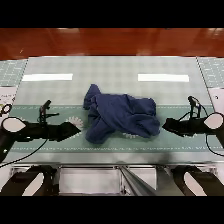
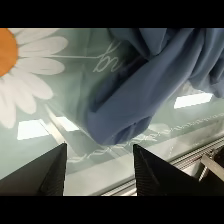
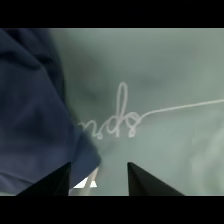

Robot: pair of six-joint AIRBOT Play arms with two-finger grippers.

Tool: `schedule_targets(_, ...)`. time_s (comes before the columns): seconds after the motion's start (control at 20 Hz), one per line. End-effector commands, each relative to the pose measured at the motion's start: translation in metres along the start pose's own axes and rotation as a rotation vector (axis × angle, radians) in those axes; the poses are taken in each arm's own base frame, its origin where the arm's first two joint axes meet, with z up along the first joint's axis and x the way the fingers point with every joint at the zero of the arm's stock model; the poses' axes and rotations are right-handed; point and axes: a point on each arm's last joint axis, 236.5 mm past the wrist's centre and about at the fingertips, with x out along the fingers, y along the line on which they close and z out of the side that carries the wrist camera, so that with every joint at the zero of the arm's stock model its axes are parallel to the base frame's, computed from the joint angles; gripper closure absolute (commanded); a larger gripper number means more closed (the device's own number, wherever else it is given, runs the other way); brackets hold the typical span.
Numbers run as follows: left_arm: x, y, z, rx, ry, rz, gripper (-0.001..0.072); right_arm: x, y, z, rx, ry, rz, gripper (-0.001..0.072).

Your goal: Fold the shirts.

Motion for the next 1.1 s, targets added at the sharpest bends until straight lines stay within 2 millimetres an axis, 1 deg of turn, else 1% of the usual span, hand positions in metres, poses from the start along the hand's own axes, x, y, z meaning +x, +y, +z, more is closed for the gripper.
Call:
schedule_targets(0.0, 0.038, 0.002, -0.004, -0.018, 0.016, 0.000, 0.0201, 0.009, 0.015, -0.012, 0.040, 0.010, 0.108, 0.0303)
schedule_targets(0.15, 0.065, 0.000, -0.013, -0.075, 0.067, -0.001, 0.0201, 0.009, 0.016, -0.016, 0.040, 0.028, 0.112, 0.0303)
schedule_targets(0.2, 0.073, 0.000, -0.012, -0.095, 0.065, -0.001, 0.0201, 0.009, 0.016, -0.018, 0.036, 0.034, 0.112, 0.0303)
schedule_targets(0.3, 0.082, -0.008, -0.010, -0.087, 0.059, -0.021, 0.0203, 0.009, 0.016, -0.020, 0.034, 0.043, 0.112, 0.0303)
schedule_targets(0.35, 0.083, -0.013, -0.009, -0.056, 0.064, -0.033, 0.0236, 0.009, 0.016, -0.021, 0.033, 0.048, 0.112, 0.0303)
schedule_targets(0.4, 0.084, -0.018, -0.007, -0.025, 0.064, -0.037, 0.0416, 0.009, 0.016, -0.022, 0.032, 0.054, 0.113, 0.0303)
schedule_targets(0.45, 0.084, -0.022, -0.002, 0.009, 0.058, -0.044, 0.0573, 0.009, 0.016, -0.025, 0.030, 0.064, 0.113, 0.0303)
schedule_targets(0.5, 0.083, -0.028, 0.004, 0.037, 0.051, -0.052, 0.0686, 0.009, 0.016, -0.028, 0.021, 0.077, 0.114, 0.0303)
schedule_targets(0.6, 0.080, -0.040, 0.014, 0.057, 0.037, -0.071, 0.0687, 0.008, 0.017, -0.033, 0.020, 0.101, 0.117, 0.0303)
schedule_targets(0.7, 0.077, -0.048, 0.019, 0.071, 0.028, -0.084, 0.0687, 0.009, 0.026, -0.038, 0.000, 0.113, 0.135, 0.0303)
schedule_targets(0.8, 0.076, -0.051, 0.022, 0.076, 0.022, -0.088, 0.0687, 0.016, 0.039, -0.056, -0.040, 0.158, 0.156, 0.0303)
schedule_targets(0.85, 0.076, -0.051, 0.022, 0.076, 0.022, -0.088, 0.0687, 0.021, 0.043, -0.063, -0.053, 0.166, 0.152, 0.0303)
schedule_targets(0.9, 0.076, -0.051, 0.021, 0.077, 0.024, -0.088, 0.0687, 0.025, 0.046, -0.064, -0.056, 0.156, 0.149, 0.0303)
schedule_targets(1.05, 0.076, -0.051, 0.019, 0.078, 0.033, -0.090, 0.0687, 0.032, 0.060, -0.046, -0.018, 0.074, 0.179, 0.0303)
